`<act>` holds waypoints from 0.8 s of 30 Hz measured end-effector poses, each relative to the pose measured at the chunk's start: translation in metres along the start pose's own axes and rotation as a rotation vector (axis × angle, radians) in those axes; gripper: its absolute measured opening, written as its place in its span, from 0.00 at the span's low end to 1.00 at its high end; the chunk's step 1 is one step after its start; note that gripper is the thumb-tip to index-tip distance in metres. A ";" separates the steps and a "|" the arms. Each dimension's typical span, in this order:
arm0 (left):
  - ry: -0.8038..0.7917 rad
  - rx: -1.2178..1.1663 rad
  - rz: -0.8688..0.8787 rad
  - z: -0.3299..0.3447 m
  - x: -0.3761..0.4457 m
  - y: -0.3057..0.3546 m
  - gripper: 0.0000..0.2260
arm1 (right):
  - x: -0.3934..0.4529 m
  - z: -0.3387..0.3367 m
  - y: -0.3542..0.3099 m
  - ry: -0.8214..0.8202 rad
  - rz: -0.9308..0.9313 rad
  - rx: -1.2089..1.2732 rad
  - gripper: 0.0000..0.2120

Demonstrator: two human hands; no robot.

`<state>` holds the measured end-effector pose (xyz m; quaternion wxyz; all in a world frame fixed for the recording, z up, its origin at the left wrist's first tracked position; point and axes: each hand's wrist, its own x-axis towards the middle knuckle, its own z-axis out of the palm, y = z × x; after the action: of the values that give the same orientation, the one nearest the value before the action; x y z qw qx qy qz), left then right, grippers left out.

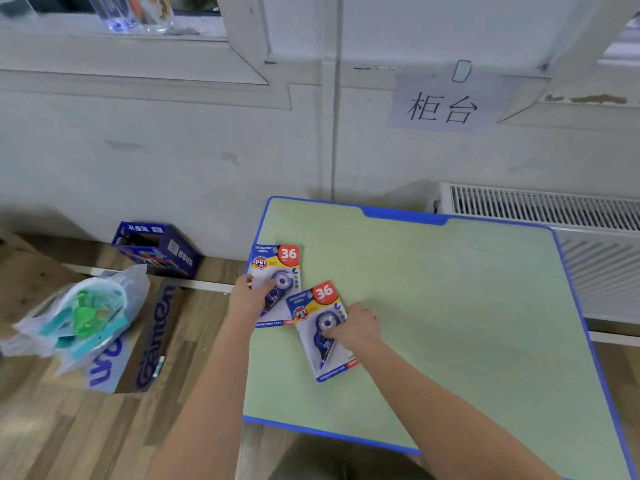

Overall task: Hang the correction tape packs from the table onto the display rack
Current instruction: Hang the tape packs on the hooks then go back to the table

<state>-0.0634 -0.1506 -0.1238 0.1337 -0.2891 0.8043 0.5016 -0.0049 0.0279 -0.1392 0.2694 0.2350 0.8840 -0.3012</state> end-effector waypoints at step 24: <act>-0.778 -0.290 0.428 0.046 -0.109 0.097 0.03 | -0.164 -0.104 0.070 0.769 -0.143 1.180 0.10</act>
<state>-0.0376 -0.0419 -0.0192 0.2772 0.0771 0.6574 0.6964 0.1229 0.1045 0.0033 -0.2550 0.3727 0.6189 -0.6427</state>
